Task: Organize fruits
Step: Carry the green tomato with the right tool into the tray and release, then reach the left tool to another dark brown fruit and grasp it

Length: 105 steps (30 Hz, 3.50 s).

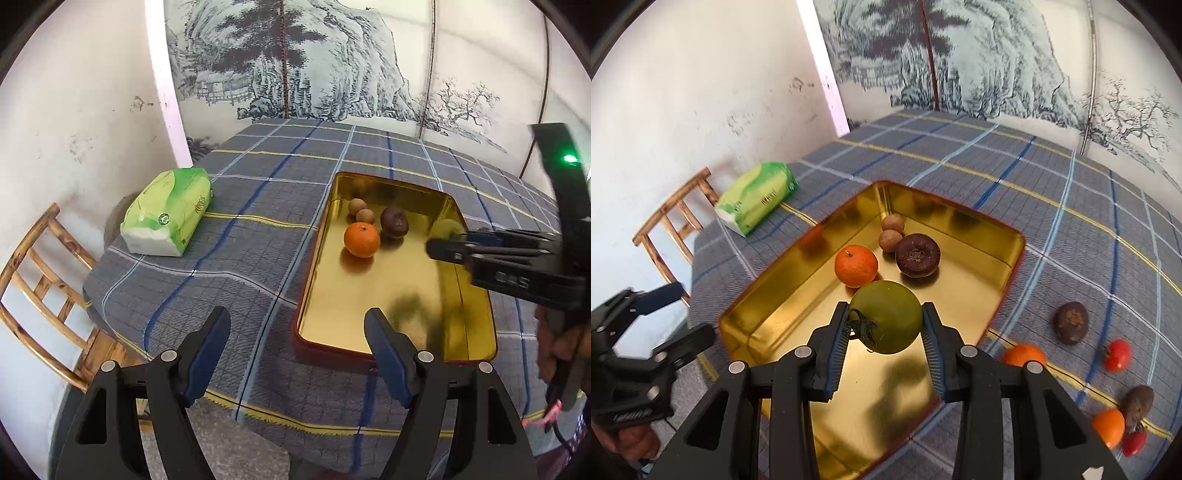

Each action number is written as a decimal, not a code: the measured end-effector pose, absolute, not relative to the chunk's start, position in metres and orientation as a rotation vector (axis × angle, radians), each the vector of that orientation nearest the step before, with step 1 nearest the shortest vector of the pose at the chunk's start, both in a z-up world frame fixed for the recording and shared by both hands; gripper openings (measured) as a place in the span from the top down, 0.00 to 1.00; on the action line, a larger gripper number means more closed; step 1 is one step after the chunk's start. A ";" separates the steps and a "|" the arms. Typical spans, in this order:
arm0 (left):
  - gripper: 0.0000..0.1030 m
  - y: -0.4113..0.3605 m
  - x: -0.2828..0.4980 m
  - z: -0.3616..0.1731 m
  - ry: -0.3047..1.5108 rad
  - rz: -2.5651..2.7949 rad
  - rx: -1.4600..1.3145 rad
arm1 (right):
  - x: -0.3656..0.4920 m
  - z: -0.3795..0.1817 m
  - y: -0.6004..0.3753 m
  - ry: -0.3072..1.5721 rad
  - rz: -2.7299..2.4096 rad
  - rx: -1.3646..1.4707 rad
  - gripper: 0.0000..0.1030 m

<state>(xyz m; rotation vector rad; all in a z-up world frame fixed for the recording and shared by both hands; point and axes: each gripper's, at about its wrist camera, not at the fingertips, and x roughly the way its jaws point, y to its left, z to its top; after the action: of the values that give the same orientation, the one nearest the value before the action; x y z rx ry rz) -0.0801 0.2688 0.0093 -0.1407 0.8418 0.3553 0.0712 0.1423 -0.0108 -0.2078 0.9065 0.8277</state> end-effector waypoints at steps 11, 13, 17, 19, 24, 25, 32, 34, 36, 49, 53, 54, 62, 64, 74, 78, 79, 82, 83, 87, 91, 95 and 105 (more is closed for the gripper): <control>0.27 0.262 -0.078 0.007 0.852 0.358 -0.077 | 0.088 -0.032 0.161 0.960 0.783 -0.250 0.66; 0.27 0.262 -0.078 0.006 0.852 0.358 -0.071 | 0.090 -0.034 0.164 0.968 0.777 -0.258 0.66; 0.27 0.261 -0.079 0.006 0.858 0.356 -0.068 | 0.095 -0.037 0.168 0.974 0.770 -0.249 0.66; 0.27 0.259 -0.079 0.005 0.866 0.355 -0.062 | 0.097 -0.038 0.169 0.976 0.765 -0.239 0.65; 0.27 0.253 -0.079 0.007 0.880 0.352 -0.039 | 0.104 -0.031 0.163 0.958 0.767 -0.139 0.63; 0.27 0.252 -0.078 0.008 0.883 0.352 -0.035 | 0.105 -0.028 0.160 0.951 0.770 -0.114 0.62; 0.27 0.238 -0.080 0.020 0.886 0.337 -0.029 | 0.079 0.009 0.097 0.812 0.778 -0.009 0.62; 0.27 0.231 -0.079 0.023 0.884 0.326 -0.016 | 0.066 0.016 0.071 0.752 0.755 -0.016 0.60; 0.27 0.222 -0.076 0.025 0.882 0.303 0.000 | 0.050 0.021 0.037 0.679 0.687 -0.053 0.58; 0.27 0.182 -0.055 0.019 0.890 0.111 0.030 | 0.065 -0.033 -0.141 0.740 0.172 -0.040 0.53; 0.27 0.177 -0.048 0.018 0.911 0.043 -0.009 | 0.070 -0.061 -0.166 0.809 0.124 -0.007 0.53; 0.27 0.175 -0.047 0.019 0.909 0.023 -0.019 | 0.071 -0.065 -0.170 0.820 0.120 -0.005 0.53; 0.27 0.142 -0.037 0.027 0.900 -0.135 0.004 | 0.077 -0.069 -0.183 0.827 0.140 0.075 0.51; 0.27 0.135 -0.035 0.029 0.899 -0.152 0.015 | 0.074 -0.068 -0.182 0.812 0.152 0.078 0.51; 0.28 0.110 -0.013 0.041 0.867 -0.210 0.079 | 0.070 -0.065 -0.192 0.780 0.189 0.158 0.48; 0.28 0.099 0.009 0.044 0.865 -0.261 0.152 | 0.067 -0.064 -0.194 0.764 0.209 0.178 0.43; 0.28 0.097 0.016 0.044 0.866 -0.275 0.165 | 0.066 -0.064 -0.195 0.759 0.217 0.186 0.41; 0.28 0.093 0.040 0.041 0.885 -0.307 0.193 | 0.066 -0.064 -0.198 0.754 0.231 0.202 0.38; 0.28 0.092 0.050 0.040 0.897 -0.308 0.192 | 0.066 -0.064 -0.198 0.753 0.237 0.208 0.38; 0.30 0.087 0.093 0.032 0.953 -0.318 0.169 | 0.067 -0.064 -0.199 0.751 0.254 0.223 0.37; 0.39 0.075 0.135 0.012 1.023 -0.313 0.182 | 0.068 -0.065 -0.200 0.757 0.271 0.238 0.36; 0.44 0.068 0.166 -0.012 1.091 -0.294 0.190 | 0.068 -0.066 -0.200 0.761 0.282 0.246 0.36; 0.61 0.063 0.201 -0.055 1.215 -0.254 0.216 | 0.071 -0.068 -0.201 0.776 0.305 0.270 0.35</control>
<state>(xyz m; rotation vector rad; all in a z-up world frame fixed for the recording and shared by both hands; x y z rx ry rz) 0.2013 0.0635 -0.0549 0.2164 1.2149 -0.2537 0.0714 -0.2010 -0.0680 0.2704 0.7765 0.3054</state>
